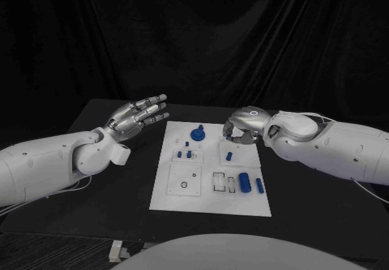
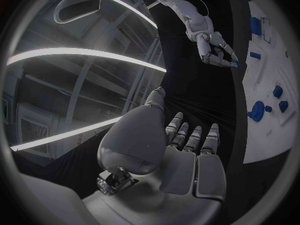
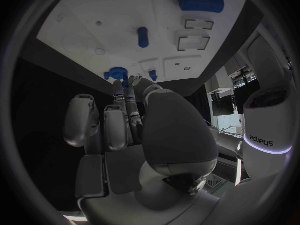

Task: Assemble the parts on the task board

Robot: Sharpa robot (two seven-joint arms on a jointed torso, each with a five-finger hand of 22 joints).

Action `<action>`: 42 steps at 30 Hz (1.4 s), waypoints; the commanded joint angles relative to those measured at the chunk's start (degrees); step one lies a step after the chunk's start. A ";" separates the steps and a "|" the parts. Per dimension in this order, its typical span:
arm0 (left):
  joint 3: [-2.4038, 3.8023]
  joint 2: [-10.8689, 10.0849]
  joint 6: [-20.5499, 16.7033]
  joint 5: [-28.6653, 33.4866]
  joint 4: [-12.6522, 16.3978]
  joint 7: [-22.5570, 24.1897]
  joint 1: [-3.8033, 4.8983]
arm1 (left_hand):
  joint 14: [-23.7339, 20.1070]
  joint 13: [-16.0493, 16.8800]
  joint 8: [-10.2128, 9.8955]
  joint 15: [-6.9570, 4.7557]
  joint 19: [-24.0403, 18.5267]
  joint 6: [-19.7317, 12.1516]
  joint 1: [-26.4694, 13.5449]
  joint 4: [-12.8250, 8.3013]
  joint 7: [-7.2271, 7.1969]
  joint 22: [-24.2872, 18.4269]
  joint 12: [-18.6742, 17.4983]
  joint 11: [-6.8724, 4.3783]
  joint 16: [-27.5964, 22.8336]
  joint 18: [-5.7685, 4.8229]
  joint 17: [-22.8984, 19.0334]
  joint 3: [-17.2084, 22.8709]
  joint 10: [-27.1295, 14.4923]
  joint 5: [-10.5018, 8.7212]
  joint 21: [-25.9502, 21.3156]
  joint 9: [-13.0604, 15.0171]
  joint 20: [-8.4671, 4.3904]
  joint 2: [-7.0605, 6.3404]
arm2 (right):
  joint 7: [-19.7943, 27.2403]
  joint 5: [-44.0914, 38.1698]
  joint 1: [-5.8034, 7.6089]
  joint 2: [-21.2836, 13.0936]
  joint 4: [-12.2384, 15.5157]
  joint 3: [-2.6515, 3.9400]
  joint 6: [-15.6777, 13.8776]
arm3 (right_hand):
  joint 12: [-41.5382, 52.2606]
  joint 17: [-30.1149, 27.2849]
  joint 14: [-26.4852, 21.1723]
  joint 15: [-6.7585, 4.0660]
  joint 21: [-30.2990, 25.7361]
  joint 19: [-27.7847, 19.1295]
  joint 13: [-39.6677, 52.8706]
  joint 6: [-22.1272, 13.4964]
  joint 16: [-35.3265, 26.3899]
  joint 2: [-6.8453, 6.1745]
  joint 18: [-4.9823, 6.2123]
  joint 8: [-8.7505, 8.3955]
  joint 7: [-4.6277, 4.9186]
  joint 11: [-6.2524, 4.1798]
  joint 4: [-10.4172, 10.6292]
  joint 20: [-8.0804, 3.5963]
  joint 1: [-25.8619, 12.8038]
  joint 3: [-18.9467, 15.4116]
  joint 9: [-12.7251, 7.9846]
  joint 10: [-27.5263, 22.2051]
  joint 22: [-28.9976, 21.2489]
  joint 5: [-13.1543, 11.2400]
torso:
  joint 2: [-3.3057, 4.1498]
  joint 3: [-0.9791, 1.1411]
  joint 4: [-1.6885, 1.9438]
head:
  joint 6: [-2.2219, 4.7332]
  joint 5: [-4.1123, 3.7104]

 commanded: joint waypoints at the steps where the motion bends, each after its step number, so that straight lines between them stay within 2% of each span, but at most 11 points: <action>1: 0.06 0.03 0.78 0.45 0.21 0.23 -0.11 | -0.03 0.07 0.25 0.21 0.40 0.24 0.49 -0.26 0.06 -0.15 0.16 0.39 0.27 -0.46 0.09 0.08 0.16 0.33 0.33 0.02 -0.01 0.24 | -2.01 0.18 0.09 -0.06 2.89 0.02 2.17 | -0.31 -0.06 0.20 0.32 0.10 -0.16 -0.02 -0.13 0.27 0.03 -0.26 -0.37 0.51 0.13 -0.38 0.42 0.63 0.06 0.04 0.28 9.55 0.30 | -0.01 0.00 -0.02 | 0.00 0.43; 7: 0.06 -0.21 0.68 0.46 0.43 0.08 -0.18 | -0.07 0.06 0.27 0.15 0.33 0.25 0.49 -0.27 0.02 -0.37 0.17 0.35 0.24 -0.51 0.07 0.12 0.14 0.48 0.29 0.02 -0.04 0.45 | -2.32 -0.22 -0.65 1.18 5.90 0.02 3.11 | -0.50 -0.12 0.20 0.35 0.10 -0.17 0.00 -0.26 0.24 0.01 -0.25 -0.53 0.53 0.12 -0.56 0.46 0.82 0.18 0.04 0.45 9.54 0.51 | 0.00 0.02 -0.01 | 0.00 1.03; 11: 0.06 -0.33 0.56 0.46 0.54 0.01 -0.20 | -0.04 0.07 0.28 0.12 0.37 0.25 0.49 -0.27 0.00 -0.27 0.21 0.33 0.28 -0.53 0.09 0.13 0.15 0.55 0.30 0.01 -0.05 0.53 | -2.43 -2.14 -1.28 2.27 6.26 0.02 3.57 | -0.72 -0.16 0.19 0.34 0.01 -0.21 0.01 -0.35 0.22 -0.01 -0.22 -0.68 0.57 0.13 -0.86 0.48 1.14 0.36 0.04 0.58 9.51 0.75 | -0.03 0.02 0.02 | 0.00 1.40; 18: 0.05 -0.25 0.50 0.46 0.50 -0.11 -0.24 | -0.05 0.08 0.32 0.10 0.39 0.34 0.50 -0.27 0.01 -0.25 0.24 0.31 0.29 -0.55 0.09 0.16 0.15 0.66 0.30 0.02 -0.05 0.67 | -2.17 -4.33 -3.40 5.30 5.51 0.02 4.00 | -0.73 -0.16 0.19 0.34 -0.06 -0.25 0.05 -0.33 0.21 -0.04 -0.20 -0.71 0.58 0.11 -0.97 0.49 1.23 0.39 0.05 0.76 9.49 0.78 | -0.02 0.01 -0.01 | 0.00 2.34; 27: 0.05 -0.05 0.50 0.46 0.51 -0.33 -0.33 | -0.04 0.08 0.36 0.10 0.47 0.41 0.57 -0.32 0.03 -0.07 0.26 0.31 0.32 -0.57 0.09 0.24 0.14 0.78 0.34 0.03 -0.05 0.88 | -1.56 -4.82 -5.74 8.69 3.24 0.02 4.03 | -0.75 -0.23 0.17 0.32 -0.12 -0.28 0.10 -0.31 0.17 -0.03 -0.17 -0.77 0.58 0.08 -1.13 0.49 1.38 0.46 0.07 1.01 9.47 0.84 | -0.01 0.00 -0.02 | 0.00 2.49; 42: 0.05 0.11 0.18 0.46 0.63 0.07 -0.40 | 0.03 0.11 0.53 0.10 0.56 0.94 0.64 -0.39 0.13 0.03 0.41 0.38 0.43 -0.60 0.13 0.27 0.20 0.84 0.37 0.10 -0.02 1.02 | -1.82 -4.89 -7.23 10.55 1.86 0.02 2.60 | -0.74 -0.19 0.18 0.30 -0.20 -0.31 0.15 -0.38 0.18 -0.06 -0.15 -0.85 0.61 0.06 -1.20 0.49 1.39 0.47 0.05 1.22 9.45 0.86 | -0.02 -0.01 -0.05 | 0.00 2.53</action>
